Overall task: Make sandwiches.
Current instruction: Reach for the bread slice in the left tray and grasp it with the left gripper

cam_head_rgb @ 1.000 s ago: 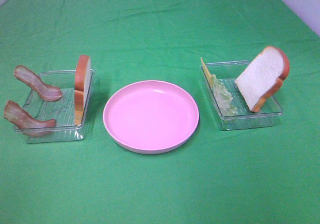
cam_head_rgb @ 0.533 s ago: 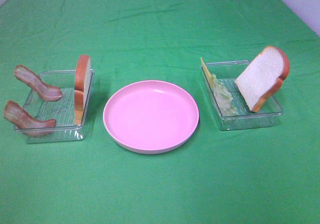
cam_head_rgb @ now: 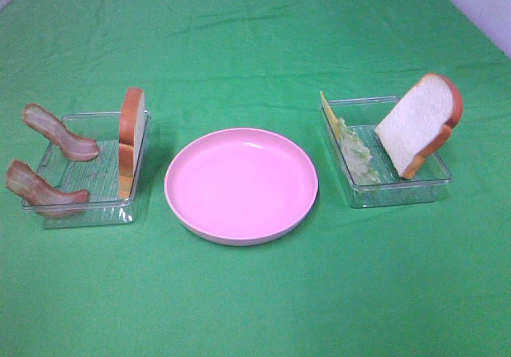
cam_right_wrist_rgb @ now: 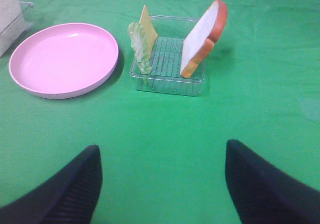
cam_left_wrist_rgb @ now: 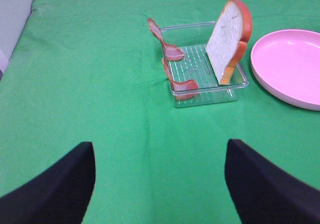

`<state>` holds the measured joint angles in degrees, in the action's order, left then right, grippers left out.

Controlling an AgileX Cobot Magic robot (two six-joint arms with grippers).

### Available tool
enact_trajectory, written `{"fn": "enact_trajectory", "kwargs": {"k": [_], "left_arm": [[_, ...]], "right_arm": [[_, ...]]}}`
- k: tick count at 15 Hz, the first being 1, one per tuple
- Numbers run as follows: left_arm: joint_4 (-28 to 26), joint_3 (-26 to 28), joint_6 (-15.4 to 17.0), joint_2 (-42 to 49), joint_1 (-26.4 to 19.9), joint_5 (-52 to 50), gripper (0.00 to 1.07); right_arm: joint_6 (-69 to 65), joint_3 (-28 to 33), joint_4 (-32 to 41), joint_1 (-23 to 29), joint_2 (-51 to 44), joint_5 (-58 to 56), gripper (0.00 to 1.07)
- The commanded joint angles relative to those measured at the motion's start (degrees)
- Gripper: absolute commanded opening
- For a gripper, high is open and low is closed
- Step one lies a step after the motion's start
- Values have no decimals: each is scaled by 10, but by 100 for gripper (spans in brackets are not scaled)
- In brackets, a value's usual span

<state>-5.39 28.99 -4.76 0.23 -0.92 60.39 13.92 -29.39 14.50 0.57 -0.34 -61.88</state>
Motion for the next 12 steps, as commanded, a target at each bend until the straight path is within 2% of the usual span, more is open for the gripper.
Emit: {"fn": "enact_trajectory", "kwargs": {"k": [1,12], "left_arm": [[-3,-4,0,13,-2,-3,69],[-3,-4,0,13,-2,-3,69]], "right_arm": [[6,1,-1,-3,-7,2,67],[6,1,-1,-3,-7,2,67]]}}
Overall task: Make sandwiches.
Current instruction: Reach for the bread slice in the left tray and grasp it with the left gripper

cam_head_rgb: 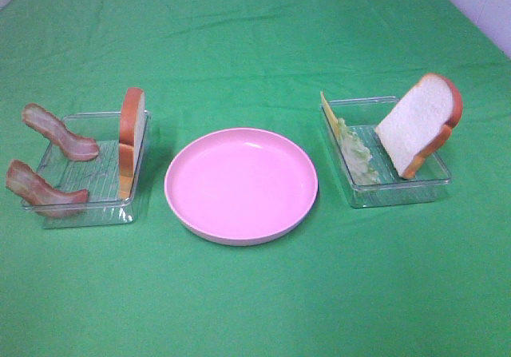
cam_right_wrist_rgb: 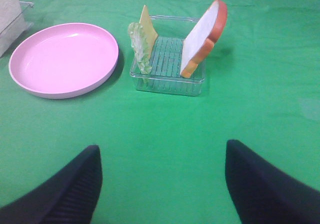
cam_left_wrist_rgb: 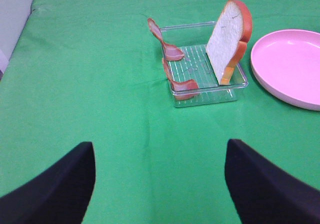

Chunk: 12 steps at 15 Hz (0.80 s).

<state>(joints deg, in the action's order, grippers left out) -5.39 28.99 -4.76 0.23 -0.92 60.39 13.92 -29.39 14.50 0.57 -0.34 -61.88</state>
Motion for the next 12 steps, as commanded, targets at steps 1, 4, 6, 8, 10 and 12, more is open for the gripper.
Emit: {"fn": "enact_trajectory", "kwargs": {"k": [1,4,6,8,10,12], "left_arm": [[-3,-4,0,13,-2,-3,69],[-3,-4,0,13,-2,-3,69],[-3,1,5,10,-2,-8,69],[-5,21,33,-15,-2,-42,69],[-14,34,75,-72,-2,-88,69],[-28,56,77,-153,-2,-117,69]], "right_arm": [[6,1,-1,-3,-7,2,67],[6,1,-1,-3,-7,2,67],[6,1,-1,-3,-7,2,67],[6,1,-1,-3,-7,2,67],[6,1,-1,-3,-7,2,67],[6,1,-1,-3,-7,2,67]]}}
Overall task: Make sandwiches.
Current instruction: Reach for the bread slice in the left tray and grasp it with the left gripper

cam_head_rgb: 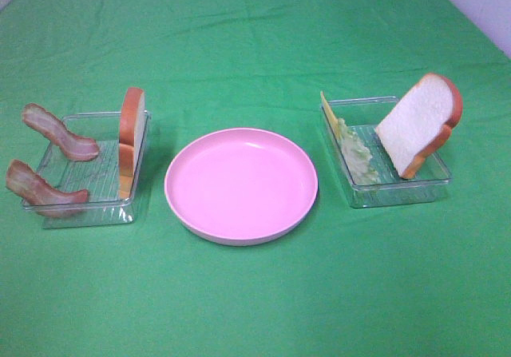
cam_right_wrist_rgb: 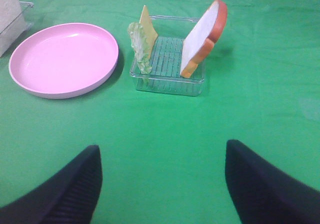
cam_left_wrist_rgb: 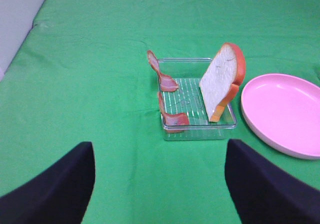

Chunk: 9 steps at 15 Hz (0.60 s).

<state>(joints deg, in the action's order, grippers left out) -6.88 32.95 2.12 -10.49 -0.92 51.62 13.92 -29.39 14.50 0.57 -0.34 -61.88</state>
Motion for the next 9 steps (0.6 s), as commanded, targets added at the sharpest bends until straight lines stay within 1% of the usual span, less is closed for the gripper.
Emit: {"fn": "enact_trajectory", "kwargs": {"k": [1,2,4,6,7,8,9], "left_arm": [[-23,37,6,-97,-2,-37,69],[-28,49,6,-124,-2,-37,69],[-54,101,3,-222,-2,-23,69],[-86,168,-10,-331,-2,21,69],[-94,234,-10,-426,-2,79,70],[-99,272,-9,-476,-2,108,70],[-101,290,-9,-500,-2,121,70]], "right_arm": [[6,1,-1,-3,-7,2,67],[6,1,-1,-3,-7,2,67],[6,1,-1,-3,-7,2,67],[6,1,-1,-3,-7,2,67],[6,1,-1,-3,-7,2,67],[6,1,-1,-3,-7,2,67],[6,1,-1,-3,-7,2,67]]}}
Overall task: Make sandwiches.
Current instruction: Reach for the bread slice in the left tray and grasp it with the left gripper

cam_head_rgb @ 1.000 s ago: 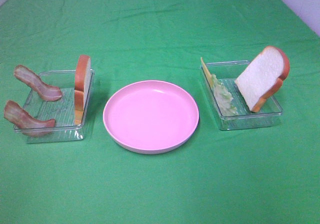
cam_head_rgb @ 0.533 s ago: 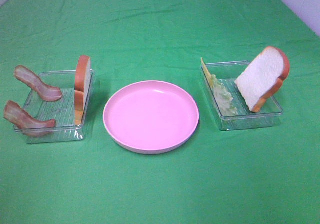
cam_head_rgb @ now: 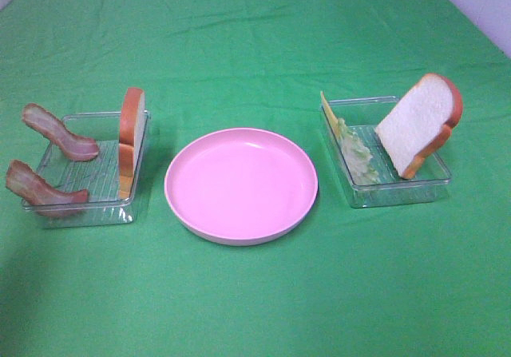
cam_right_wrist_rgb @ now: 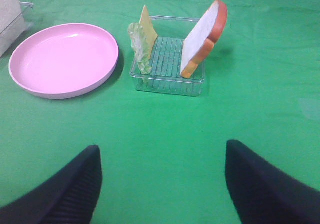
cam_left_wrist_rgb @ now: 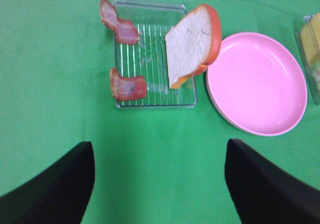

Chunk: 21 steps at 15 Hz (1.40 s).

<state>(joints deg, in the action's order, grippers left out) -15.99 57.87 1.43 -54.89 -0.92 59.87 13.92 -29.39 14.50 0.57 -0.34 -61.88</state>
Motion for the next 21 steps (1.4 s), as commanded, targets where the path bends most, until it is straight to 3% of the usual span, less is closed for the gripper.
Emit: {"fn": "enact_trajectory", "kwargs": {"k": [1,4,6,8,13,17,21], "left_arm": [[-13,74,-2,-97,-2,58,70],[-11,150,0,-211,6,73,70],[7,184,13,-282,35,73,70],[54,218,70,-358,101,73,70],[146,285,155,-468,228,73,74],[199,306,205,-537,253,52,78],[189,307,206,-582,253,-37,78]], "right_arm": [[6,1,-1,-3,-7,2,67],[6,1,-1,-3,-7,2,67],[6,1,-1,-3,-7,2,67],[6,1,-1,-3,-7,2,67],[6,1,-1,-3,-7,2,67],[6,1,-1,-3,-7,2,67],[6,1,-1,-3,-7,2,67]]}}
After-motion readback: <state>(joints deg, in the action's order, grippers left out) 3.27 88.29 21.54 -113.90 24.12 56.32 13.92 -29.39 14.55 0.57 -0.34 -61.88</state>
